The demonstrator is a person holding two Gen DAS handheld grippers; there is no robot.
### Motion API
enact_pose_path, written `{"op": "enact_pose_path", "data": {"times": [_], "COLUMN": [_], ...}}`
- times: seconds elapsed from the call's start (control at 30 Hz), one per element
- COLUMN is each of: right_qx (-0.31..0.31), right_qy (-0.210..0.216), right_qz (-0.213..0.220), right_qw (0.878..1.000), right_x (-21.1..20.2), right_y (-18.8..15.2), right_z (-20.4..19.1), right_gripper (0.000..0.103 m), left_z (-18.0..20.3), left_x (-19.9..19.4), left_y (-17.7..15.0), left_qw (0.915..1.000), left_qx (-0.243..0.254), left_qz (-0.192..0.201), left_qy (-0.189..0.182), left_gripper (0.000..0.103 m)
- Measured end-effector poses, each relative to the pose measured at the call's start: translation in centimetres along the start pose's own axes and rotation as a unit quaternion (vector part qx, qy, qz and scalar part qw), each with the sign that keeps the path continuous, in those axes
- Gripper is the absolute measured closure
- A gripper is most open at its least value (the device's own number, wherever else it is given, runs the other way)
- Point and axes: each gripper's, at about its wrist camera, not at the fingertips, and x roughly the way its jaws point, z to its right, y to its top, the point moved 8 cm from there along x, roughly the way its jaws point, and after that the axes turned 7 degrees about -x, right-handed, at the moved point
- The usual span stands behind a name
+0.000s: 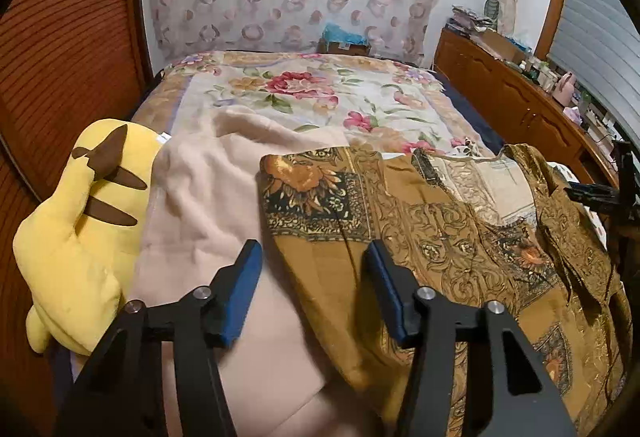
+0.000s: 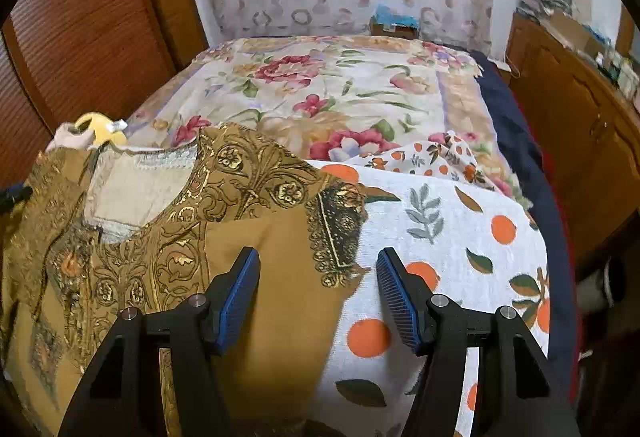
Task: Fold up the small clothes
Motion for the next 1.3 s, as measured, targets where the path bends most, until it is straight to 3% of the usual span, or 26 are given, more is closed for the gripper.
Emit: {"op": "enact_pose_path", "data": {"times": [0.23,0.27,0.3,0.33,0.37,0.43,0.6,0.87,1.13,1.3], "right_qx": [-0.041,-0.043,-0.044,-0.046,-0.049,-0.051,-0.058,-0.045,-0.045,-0.043], "right_qy": [-0.018,-0.016,-0.015,-0.013,-0.012,0.003,0.0,-0.014,-0.009,-0.005], "right_qz": [-0.002,-0.002,-0.001,-0.001,0.0,-0.002,0.014,0.12,0.165,0.183], "right_qw": [0.999,0.999,0.999,0.999,0.999,0.999,0.998,0.992,0.985,0.982], "right_x": [0.2,0.2,0.2,0.1,0.1,-0.1,-1.7,-11.1,-18.7,-22.4], "right_y": [-0.3,-0.3,-0.3,-0.3,-0.3,-0.3,-0.5,0.0,-5.3,-10.6], "right_z": [-1.3,-1.4,-1.4,-1.5,-1.6,-1.9,-2.3,-3.0,-5.3,-6.4], "right_gripper": [0.049,0.05,0.055,0.064,0.07,0.098,0.099,0.1,0.099,0.1], "left_z": [0.0,0.0,0.2,0.4,0.5,1.2,3.3,6.1,7.6,8.1], "left_x": [0.4,0.5,0.6,0.7,0.6,0.4,-2.4,-9.7,-15.5,-19.2], "left_y": [0.2,0.2,0.2,0.2,0.2,0.3,1.0,0.6,-4.1,-7.0], "left_qw": [0.9999,0.9998,0.9997,0.9994,0.9993,0.9988,0.9959,0.9873,0.9803,0.9756], "left_qx": [-0.011,-0.012,-0.013,-0.013,-0.013,-0.009,0.011,0.038,0.062,0.064], "left_qz": [-0.004,-0.004,-0.003,-0.004,-0.004,0.001,0.04,0.099,0.118,0.133], "left_qy": [-0.011,-0.015,-0.022,-0.03,-0.036,-0.049,-0.079,-0.119,-0.146,-0.162], "left_gripper": [0.052,0.054,0.064,0.075,0.08,0.095,0.097,0.097,0.097,0.097]}}
